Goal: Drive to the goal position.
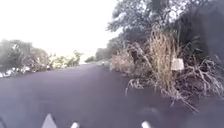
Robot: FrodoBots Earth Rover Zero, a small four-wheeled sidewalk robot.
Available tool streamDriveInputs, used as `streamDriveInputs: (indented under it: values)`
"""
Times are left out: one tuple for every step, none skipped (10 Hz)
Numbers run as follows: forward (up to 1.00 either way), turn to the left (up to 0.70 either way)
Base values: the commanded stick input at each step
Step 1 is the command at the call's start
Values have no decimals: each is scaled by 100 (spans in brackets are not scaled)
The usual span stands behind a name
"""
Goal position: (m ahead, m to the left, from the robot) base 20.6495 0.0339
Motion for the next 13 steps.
streamDriveInputs:
  values:
    - [85,9]
    - [85,19]
    - [85,27]
    - [85,18]
    - [85,9]
    - [85,0]
    - [85,0]
    - [85,0]
    - [85,32]
    - [85,20]
    - [85,8]
    - [85,0]
    - [85,0]
